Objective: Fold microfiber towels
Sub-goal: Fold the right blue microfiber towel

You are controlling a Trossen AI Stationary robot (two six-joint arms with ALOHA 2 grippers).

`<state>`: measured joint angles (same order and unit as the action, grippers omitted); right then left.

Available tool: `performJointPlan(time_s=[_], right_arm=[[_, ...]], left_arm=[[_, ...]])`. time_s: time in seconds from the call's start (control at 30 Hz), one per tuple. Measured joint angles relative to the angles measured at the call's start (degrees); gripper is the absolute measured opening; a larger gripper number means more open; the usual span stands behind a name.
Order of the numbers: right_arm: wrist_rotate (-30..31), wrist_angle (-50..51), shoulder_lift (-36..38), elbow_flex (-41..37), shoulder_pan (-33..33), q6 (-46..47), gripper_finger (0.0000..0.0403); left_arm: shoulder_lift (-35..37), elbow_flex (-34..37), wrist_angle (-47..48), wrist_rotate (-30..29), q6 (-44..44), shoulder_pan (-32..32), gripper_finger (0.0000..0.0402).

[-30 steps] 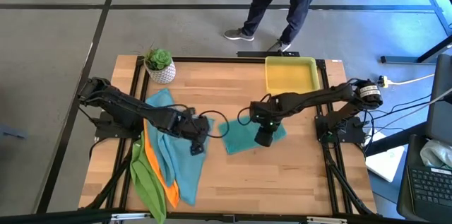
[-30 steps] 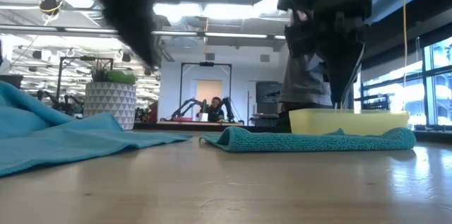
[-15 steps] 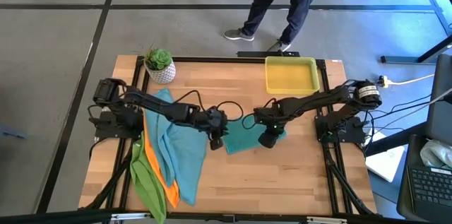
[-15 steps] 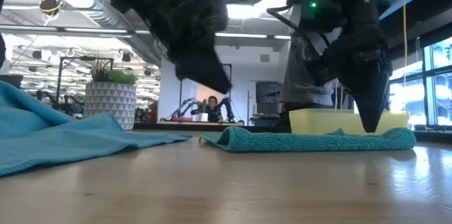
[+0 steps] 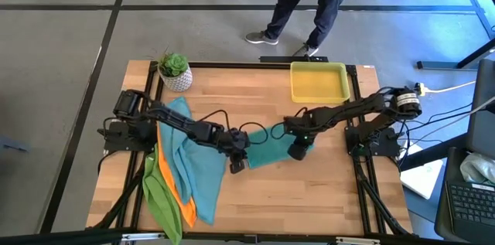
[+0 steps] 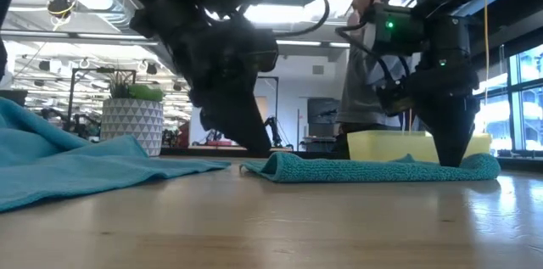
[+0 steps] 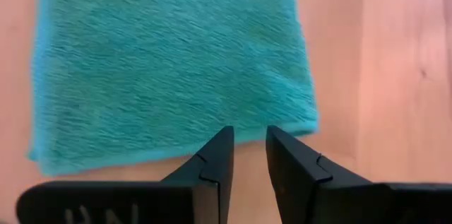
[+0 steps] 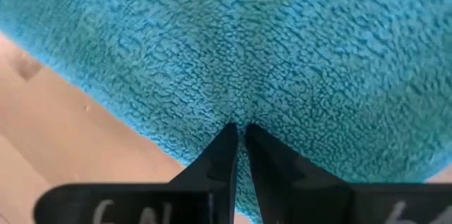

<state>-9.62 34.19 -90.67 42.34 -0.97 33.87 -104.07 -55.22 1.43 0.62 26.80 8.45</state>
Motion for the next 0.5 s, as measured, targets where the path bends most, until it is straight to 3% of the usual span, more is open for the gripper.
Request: performJointPlan(time_s=[0.2,0.5], right_arm=[[2.86,-5.71,-0.16,-0.08,-3.01,-11.82,0.0042],[5.44,-15.44,-0.57,-0.36,-6.57,-21.47,0.0042]], left_arm=[[0.0,0.0,-1.33,1.71,1.12,2.87,0.0078],[-0.22,0.0,-6.92,-2.79,9.11,5.48,0.0078]])
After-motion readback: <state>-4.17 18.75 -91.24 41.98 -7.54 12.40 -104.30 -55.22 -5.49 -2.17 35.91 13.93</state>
